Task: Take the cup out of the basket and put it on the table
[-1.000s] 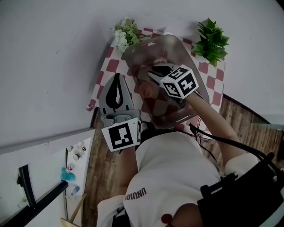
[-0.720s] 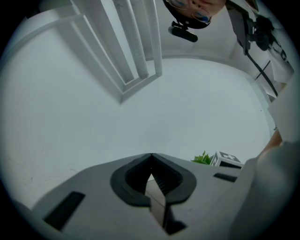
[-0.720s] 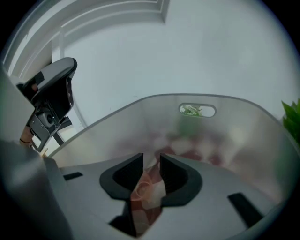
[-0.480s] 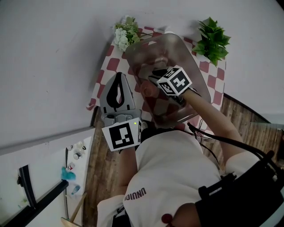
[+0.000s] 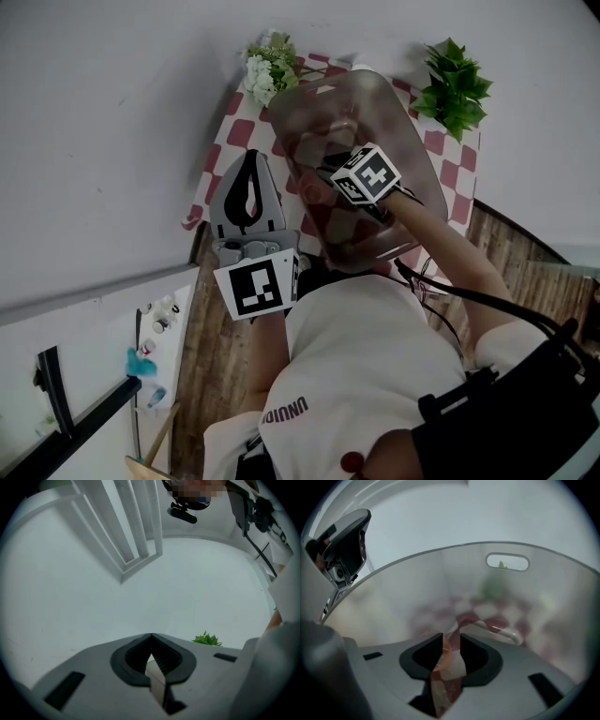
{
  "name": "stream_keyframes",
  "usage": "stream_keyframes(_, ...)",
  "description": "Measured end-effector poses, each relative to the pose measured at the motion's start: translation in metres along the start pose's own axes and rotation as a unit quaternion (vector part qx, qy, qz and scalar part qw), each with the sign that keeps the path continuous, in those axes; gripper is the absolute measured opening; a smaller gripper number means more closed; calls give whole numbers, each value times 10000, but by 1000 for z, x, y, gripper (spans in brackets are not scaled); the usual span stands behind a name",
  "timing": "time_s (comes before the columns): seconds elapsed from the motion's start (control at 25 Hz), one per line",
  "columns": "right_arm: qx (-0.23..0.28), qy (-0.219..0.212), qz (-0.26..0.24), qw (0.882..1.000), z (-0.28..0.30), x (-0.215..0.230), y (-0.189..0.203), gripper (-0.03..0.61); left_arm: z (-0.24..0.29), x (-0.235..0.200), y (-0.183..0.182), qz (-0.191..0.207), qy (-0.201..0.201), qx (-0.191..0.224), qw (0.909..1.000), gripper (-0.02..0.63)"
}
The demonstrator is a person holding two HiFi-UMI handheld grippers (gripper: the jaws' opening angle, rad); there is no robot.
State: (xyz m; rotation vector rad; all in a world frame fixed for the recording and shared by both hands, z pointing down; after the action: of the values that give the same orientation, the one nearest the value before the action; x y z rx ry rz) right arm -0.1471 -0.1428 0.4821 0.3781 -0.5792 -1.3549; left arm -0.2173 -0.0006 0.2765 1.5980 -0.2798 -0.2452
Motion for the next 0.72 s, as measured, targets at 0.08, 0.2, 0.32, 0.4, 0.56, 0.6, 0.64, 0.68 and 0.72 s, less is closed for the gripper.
stream_keyframes(0.08, -118, -74, 4, 9999, 4, 0, 5, 118, 0, -1, 1, 220, 41, 60, 9997, 12)
stream_keyframes(0.2, -261, -78, 8, 9996, 9, 0, 10, 118, 1, -2, 3, 219, 63, 52, 9997, 12)
stream_keyframes(0.32, -306, -60, 17, 9995, 12, 0, 12, 118, 2, -1, 4, 65, 19, -12, 10000, 12)
stream_keyframes(0.4, -320, -73, 9, 9995, 14, 0, 12, 118, 3, -1, 4, -33, -7, -33, 10000, 12)
stream_keyframes(0.56, -392, -93, -5, 9992, 15, -1, 15, 118, 4, -2, 6, 201, 31, 29, 9998, 12)
stream_keyframes(0.6, -411, -97, -14, 9991, 16, -2, 16, 118, 4, -1, 6, 201, 28, 26, 9998, 12)
stream_keyframes(0.64, -429, -98, -24, 9990, 17, -2, 17, 118, 4, -2, 6, 197, 26, 22, 9998, 12)
stream_keyframes(0.68, -443, -92, -28, 9990, 19, -2, 18, 118, 4, -2, 6, 193, 27, 20, 9998, 12)
stream_keyframes(0.72, -452, -80, -26, 9989, 19, -2, 18, 118, 4, -2, 6, 189, 31, 23, 9998, 12)
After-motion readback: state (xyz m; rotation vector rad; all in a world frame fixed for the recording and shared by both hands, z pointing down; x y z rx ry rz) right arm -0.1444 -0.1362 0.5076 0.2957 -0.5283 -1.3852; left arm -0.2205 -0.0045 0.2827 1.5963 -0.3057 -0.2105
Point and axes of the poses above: the fingertips, and each gripper's own axes: z forward along the fingers, x to its right, y out of its underside, the point moved 5 cm from there along -z, backward along the fingers, and after that the axes turned 4 degrees about -x, right-handed, at the moved point
